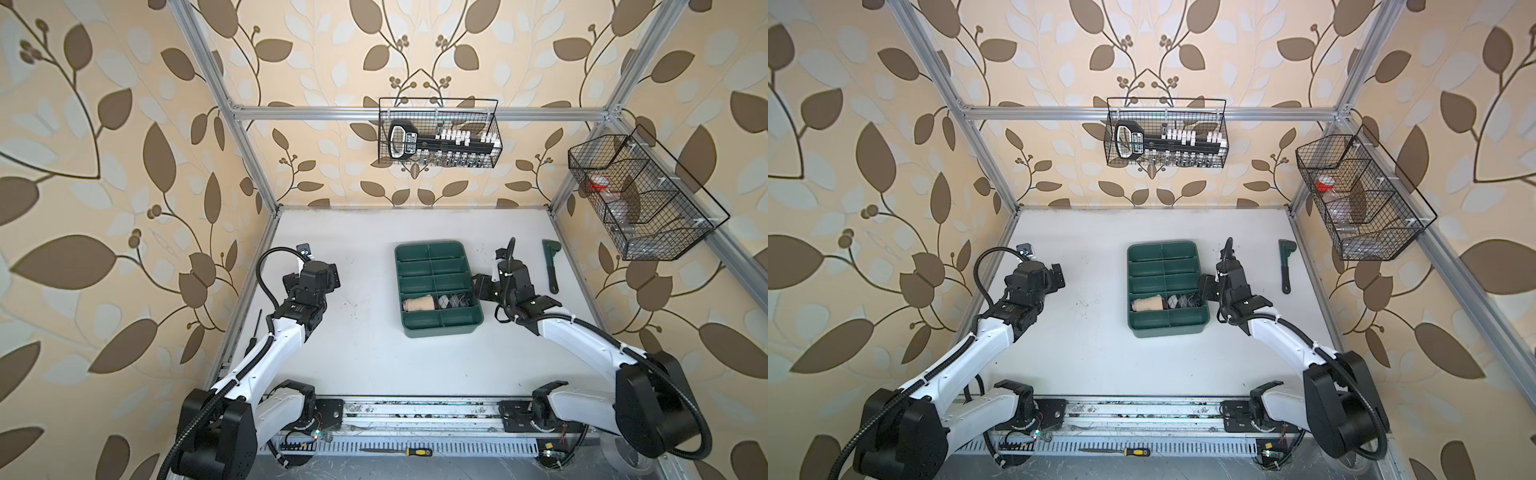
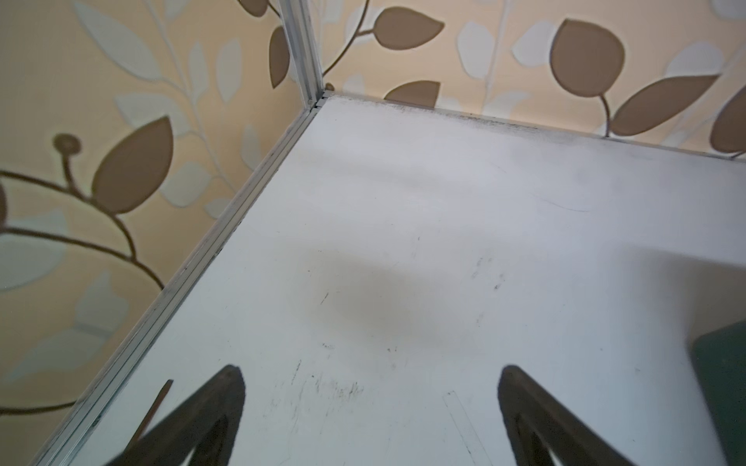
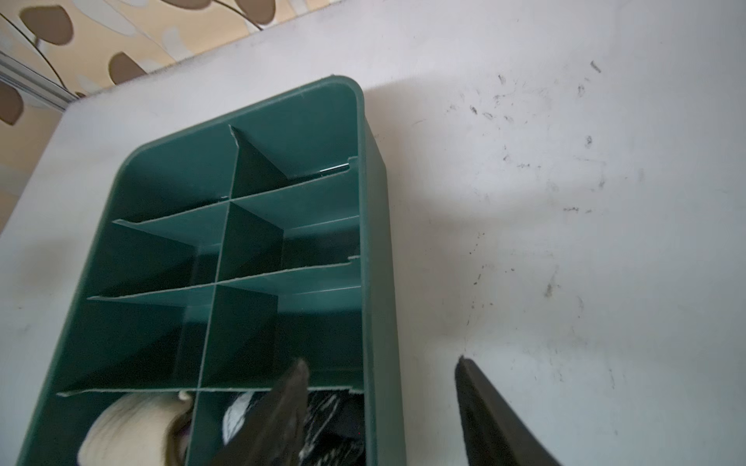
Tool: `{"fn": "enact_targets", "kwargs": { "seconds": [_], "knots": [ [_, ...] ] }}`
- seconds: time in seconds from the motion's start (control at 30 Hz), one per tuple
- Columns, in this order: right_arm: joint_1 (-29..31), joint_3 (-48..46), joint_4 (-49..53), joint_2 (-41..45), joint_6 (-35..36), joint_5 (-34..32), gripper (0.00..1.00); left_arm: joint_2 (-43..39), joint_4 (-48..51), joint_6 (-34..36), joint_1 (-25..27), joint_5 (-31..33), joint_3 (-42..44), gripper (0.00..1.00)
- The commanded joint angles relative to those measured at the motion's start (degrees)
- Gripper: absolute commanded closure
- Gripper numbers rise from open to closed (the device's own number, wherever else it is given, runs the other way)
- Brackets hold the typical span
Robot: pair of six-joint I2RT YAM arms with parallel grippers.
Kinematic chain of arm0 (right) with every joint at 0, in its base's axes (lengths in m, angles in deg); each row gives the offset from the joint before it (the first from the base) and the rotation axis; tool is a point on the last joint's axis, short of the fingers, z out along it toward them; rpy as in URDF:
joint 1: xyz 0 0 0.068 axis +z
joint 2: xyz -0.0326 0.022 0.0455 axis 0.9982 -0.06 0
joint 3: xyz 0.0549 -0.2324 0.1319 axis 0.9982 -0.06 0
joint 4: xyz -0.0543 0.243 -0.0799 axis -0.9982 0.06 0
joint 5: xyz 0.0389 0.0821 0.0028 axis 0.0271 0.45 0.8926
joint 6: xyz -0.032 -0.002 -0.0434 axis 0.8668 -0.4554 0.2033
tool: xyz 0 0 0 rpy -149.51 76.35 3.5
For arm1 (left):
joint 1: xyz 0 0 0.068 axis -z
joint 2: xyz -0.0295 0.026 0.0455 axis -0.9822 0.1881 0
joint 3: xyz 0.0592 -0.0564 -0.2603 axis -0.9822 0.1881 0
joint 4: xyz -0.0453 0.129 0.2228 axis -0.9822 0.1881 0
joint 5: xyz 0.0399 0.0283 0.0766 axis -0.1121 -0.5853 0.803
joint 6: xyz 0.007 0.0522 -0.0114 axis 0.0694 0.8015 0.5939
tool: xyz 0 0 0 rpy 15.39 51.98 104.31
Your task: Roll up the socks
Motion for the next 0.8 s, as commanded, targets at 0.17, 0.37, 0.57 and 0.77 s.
{"fn": "enact_targets", "kwargs": {
  "seconds": [0.17,0.37,0.57,0.77],
  "knots": [
    [-0.36,3.81,-2.97,-6.53,-0.14,1.65,0.59,1.70,-3.87,-1.14,-0.73,2.47,0.03,0.01],
    [0.03,4.84,-3.55,-9.41,-2.48,1.16,0.73,2.81,-4.22,-1.31,-0.73,2.10,0.19,0.01],
    [1.95,5.19,-5.39,-10.56,-5.99,-1.23,0.76,3.09,-4.07,-1.32,-0.73,1.59,-0.03,0.01],
    [4.67,7.23,-6.63,-13.01,-9.86,-2.68,0.87,3.11,-3.35,-1.03,-0.64,1.75,-0.29,0.01]
  ]
}}
